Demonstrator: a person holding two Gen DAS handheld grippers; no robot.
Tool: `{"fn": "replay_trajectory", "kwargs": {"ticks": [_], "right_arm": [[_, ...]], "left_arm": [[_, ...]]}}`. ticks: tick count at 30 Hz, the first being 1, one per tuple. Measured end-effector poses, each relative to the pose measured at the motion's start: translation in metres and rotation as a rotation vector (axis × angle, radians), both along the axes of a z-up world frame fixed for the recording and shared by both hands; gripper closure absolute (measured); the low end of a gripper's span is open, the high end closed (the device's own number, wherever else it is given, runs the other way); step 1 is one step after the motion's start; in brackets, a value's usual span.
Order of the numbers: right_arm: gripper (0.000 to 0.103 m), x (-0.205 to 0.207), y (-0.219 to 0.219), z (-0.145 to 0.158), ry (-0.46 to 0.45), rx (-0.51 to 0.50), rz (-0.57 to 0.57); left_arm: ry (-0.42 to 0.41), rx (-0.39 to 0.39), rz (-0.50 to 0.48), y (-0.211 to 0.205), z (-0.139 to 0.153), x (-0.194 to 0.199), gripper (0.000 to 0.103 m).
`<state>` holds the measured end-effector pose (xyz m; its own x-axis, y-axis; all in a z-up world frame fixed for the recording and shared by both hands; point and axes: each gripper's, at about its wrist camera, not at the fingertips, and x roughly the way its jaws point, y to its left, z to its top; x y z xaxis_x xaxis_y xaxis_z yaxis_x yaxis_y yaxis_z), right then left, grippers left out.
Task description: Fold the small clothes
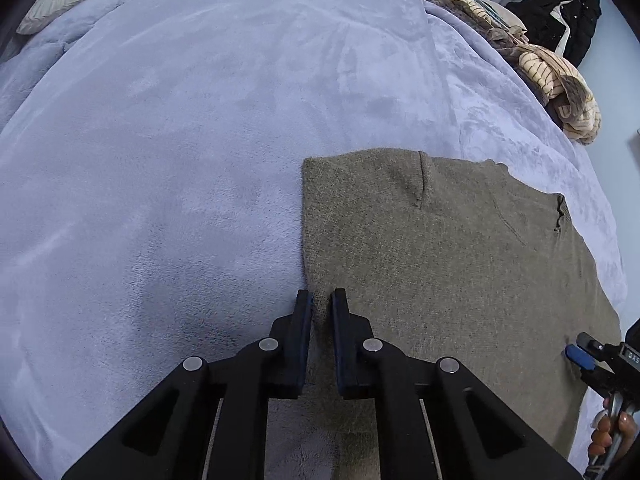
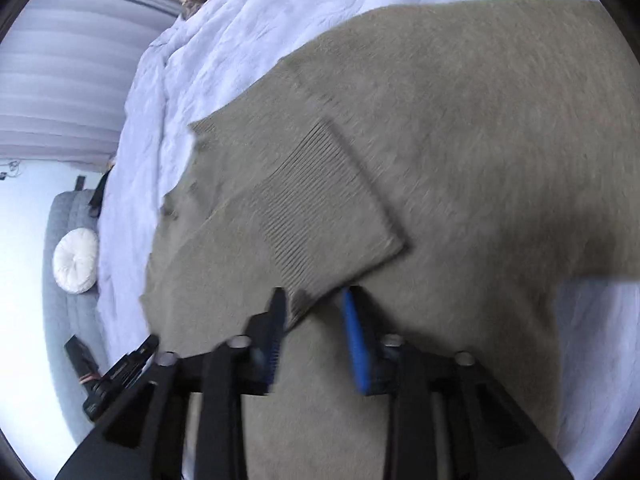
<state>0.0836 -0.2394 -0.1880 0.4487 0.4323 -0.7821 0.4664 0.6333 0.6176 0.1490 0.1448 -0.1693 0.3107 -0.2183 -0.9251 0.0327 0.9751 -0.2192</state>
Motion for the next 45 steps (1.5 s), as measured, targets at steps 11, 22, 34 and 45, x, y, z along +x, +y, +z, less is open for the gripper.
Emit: {"fn": "replay_trajectory", "kwargs": {"ticks": [11,22,34,45], "right_arm": [[0.053,0.019,0.219,-0.04,-0.016,0.404,0.166],[0.097,0.052,0.261,-0.041,0.026,0.31,0.247],[0.069,0.036,0.136,0.045,-0.026,-0.212,0.183],[0.077,0.023,0.061,0.032,0.091,-0.216,0.02]], "left_arm": [[0.036,0.048,0.07,0.032,0.002,-0.035,0.091],[0.01,0.082,0.021,0.025,0.013,-0.046,0.091],[0.02,0.128,-0.093,-0.042,-0.006,-0.041,0.091],[0.035,0.197,-0.106,-0.049,-0.001,-0.046,0.091]]}}
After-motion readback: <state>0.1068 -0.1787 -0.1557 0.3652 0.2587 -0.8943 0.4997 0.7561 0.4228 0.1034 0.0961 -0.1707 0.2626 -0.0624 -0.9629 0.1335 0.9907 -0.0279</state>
